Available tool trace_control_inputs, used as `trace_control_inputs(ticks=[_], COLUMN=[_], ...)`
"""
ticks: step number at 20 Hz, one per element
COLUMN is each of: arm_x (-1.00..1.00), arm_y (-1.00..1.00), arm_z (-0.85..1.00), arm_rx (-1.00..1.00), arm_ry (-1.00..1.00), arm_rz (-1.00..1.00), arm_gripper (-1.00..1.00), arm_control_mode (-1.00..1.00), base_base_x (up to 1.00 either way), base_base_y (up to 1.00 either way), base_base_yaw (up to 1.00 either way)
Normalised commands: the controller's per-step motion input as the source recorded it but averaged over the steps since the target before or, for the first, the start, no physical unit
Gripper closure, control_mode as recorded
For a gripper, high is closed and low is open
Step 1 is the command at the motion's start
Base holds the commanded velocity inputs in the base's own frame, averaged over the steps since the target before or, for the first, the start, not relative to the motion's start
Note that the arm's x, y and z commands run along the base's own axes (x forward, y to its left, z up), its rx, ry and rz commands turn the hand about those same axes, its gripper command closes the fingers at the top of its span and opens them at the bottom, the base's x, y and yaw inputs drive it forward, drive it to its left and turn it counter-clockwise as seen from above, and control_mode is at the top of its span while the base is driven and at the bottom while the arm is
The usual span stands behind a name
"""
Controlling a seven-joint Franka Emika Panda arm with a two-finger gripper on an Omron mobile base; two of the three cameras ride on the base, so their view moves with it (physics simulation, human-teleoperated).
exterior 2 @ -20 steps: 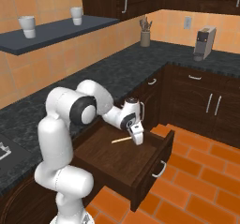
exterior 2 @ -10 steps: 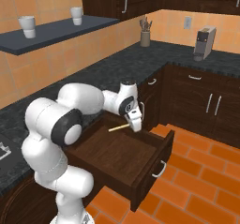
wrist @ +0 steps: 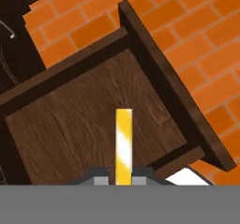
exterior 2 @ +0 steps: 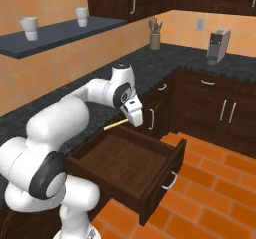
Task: Take a straw from the drawer in front and place it inside the glass cup on the dining counter.
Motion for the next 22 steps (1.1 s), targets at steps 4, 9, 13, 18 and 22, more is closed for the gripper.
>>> trace_control_inputs(ticks=[4, 9, 13, 18, 22], arm_x=[-0.46, -0.29, -0.54, -0.2, 0.0], arm_y=[0.64, 0.56, 0.0, 0.0, 0.0], arm_z=[0.97, 0.42, 0.0, 0.0, 0.0], arm_rx=[-0.07, -0.02, 0.0, 0.0, 0.0], arm_ry=[-0.02, 0.0, 0.0, -0.01, 0.0], arm_rz=[0.2, 0.28, 0.09, 0.0, 0.0], arm_gripper=[1.0, 1.0, 1.0, 1.0, 1.0], arm_control_mode=[-1.0, -1.0, -1.0, 1.0, 1.0], base_base_x=[0.0, 0.0, 0.0, -0.8, -0.97], base_base_y=[0.0, 0.0, 0.0, -0.09, -0.45], base_base_yaw=[0.0, 0.0, 0.0, 0.0, -0.22])
